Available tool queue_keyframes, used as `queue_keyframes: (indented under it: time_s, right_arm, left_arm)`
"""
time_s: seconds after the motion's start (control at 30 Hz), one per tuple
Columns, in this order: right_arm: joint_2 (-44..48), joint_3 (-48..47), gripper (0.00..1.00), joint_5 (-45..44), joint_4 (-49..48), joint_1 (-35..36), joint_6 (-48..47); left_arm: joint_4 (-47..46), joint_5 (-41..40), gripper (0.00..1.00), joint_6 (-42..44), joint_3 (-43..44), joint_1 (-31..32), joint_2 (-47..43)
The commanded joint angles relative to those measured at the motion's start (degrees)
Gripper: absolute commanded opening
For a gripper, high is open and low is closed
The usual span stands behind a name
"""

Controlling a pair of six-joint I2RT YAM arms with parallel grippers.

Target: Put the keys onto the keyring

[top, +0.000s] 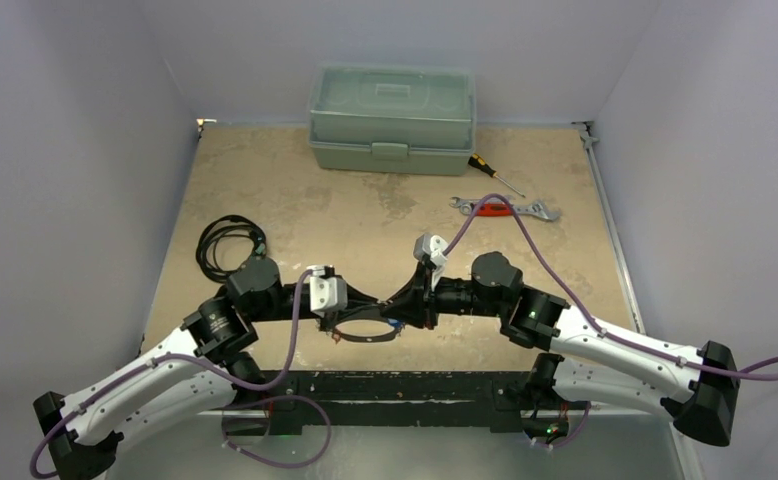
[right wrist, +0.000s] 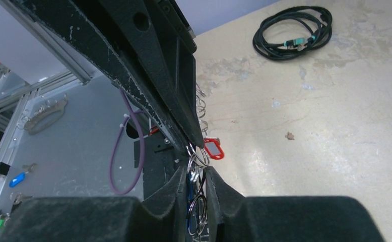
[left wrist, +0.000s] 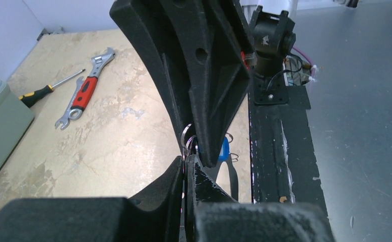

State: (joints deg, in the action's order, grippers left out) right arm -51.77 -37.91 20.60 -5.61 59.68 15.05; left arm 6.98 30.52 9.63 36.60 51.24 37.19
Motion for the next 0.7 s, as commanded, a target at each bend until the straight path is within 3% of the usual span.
queue_keyframes:
  time_s: [0.0,0.03,0.1,0.37,0.47,0.6,0.67]
  right_arm:
    - [0.1,-0.1,0.29,3.3,0.0,0.2,1.2]
    - [0.5,-0.2,0.41,3.3,-0.1,0.2,1.1]
    - [1.3,-0.7,0.54,3.0,0.1,0.2,1.1]
    - [1.0,-2.8,0.62,3.0,0.6,0.2,-0.6]
    - [1.3,-2.9,0.61,3.0,-1.2,0.2,-0.8]
    - [1.3,-2.9,0.46,3.2,-2.9,0.2,-1.0]
    - [1.5,-2.4,0.46,3.6,-3.2,0.2,-1.1]
  left_arm:
    - [-8.8,0.6,0.00,-2.1,0.4,-1.3,-1.8]
    - [-8.7,0.6,0.00,-2.1,0.4,-1.4,-1.8]
    - [-8.4,0.8,0.00,-2.0,0.4,-1.5,-1.8]
    - [-7.8,1.6,0.00,-1.7,0.5,-1.6,-1.6]
    - [-7.7,2.4,0.00,-1.8,0.5,-1.6,-1.7]
    - [-7.9,2.9,0.00,-2.3,0.4,-1.6,-1.8]
    - [-8.3,3.0,0.00,-2.9,0.4,-1.6,-2.3]
